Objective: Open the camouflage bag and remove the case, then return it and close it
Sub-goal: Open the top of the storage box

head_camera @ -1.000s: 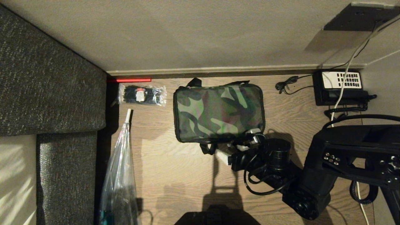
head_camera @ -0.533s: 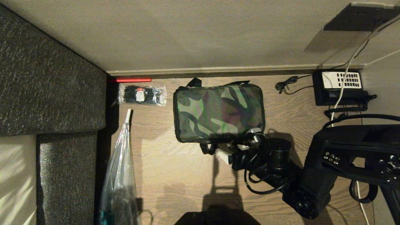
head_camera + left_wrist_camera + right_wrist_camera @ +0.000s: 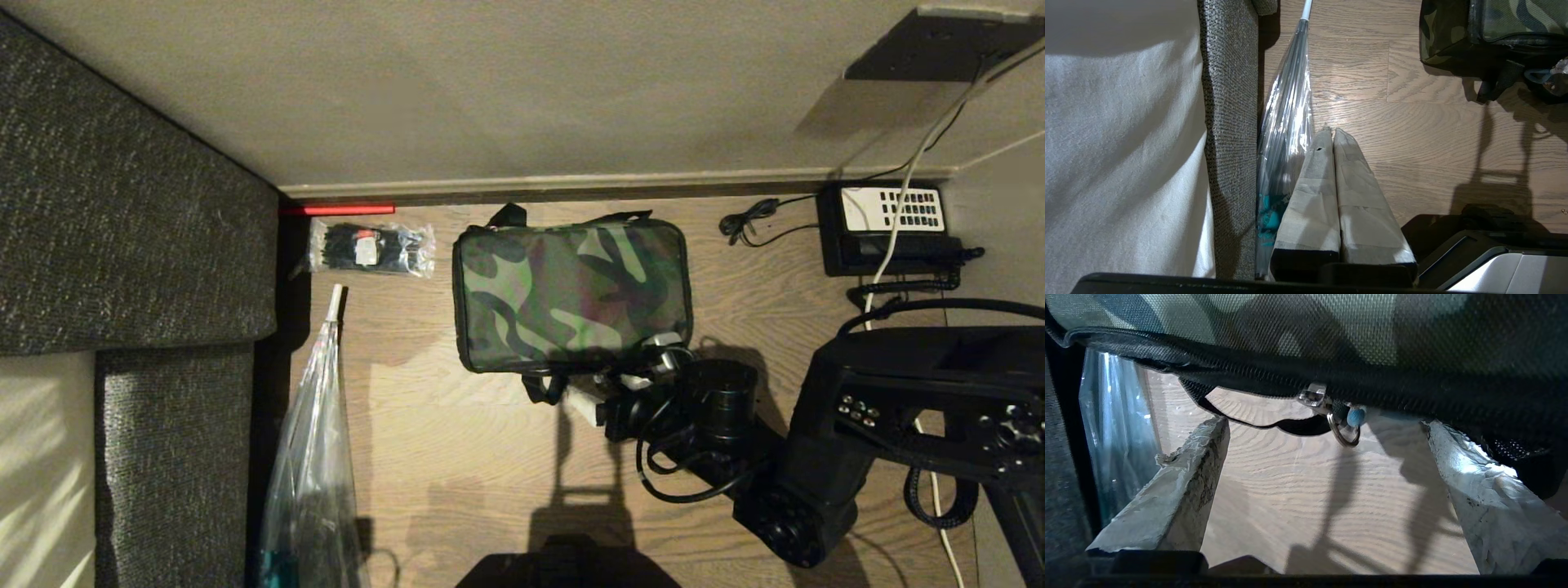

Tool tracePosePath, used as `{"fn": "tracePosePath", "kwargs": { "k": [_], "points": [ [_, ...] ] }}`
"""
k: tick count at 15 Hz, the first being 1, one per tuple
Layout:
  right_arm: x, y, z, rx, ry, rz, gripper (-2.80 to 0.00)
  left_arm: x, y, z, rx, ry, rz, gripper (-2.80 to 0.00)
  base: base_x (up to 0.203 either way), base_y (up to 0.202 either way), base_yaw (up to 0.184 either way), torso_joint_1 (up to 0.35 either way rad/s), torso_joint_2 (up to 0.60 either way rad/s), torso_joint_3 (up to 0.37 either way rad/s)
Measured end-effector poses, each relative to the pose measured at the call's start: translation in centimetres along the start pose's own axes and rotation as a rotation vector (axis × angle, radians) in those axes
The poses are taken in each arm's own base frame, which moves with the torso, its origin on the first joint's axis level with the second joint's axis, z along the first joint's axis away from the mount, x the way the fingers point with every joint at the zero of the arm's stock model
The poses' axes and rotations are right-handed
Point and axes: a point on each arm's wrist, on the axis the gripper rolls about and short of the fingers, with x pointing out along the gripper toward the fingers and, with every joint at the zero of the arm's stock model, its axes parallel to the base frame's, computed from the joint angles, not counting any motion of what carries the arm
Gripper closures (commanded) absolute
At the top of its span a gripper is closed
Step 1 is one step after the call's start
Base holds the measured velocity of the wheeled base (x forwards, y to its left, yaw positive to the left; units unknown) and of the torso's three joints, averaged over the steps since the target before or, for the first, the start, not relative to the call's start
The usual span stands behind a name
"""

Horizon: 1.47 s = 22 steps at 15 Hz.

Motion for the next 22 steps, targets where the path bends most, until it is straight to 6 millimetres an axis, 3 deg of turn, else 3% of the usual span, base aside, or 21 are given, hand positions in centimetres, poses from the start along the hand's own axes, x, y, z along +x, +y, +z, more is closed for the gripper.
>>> {"fn": "tracePosePath", "kwargs": {
  "k": [9,10,11,22],
  "points": [
    [0.84,-0.41,0.52,-0.003,-0.034,-0.007,-2.80,0.00,0.00,0.00,0.000,0.000,0.000,0.00,0.000,0.000,0.000,0.000,0.00,0.000],
    [0.90,-0.42,0.50,-0.003,-0.035,-0.007,-0.79,0.00,0.00,0.01,0.000,-0.001,0.000,0.00,0.000,0.000,0.000,0.000,0.00,0.000],
    [0.94,-0.42,0.49,-0.002,-0.035,-0.006,0.00,0.00,0.00,0.00,0.000,0.000,0.001,0.00,0.000,0.000,0.000,0.000,0.00,0.000],
    [0.97,-0.41,0.47,-0.034,-0.038,-0.006,0.00,0.00,0.00,0.00,0.000,0.000,0.000,0.00,0.000,0.000,0.000,0.000,0.00,0.000]
  ]
}}
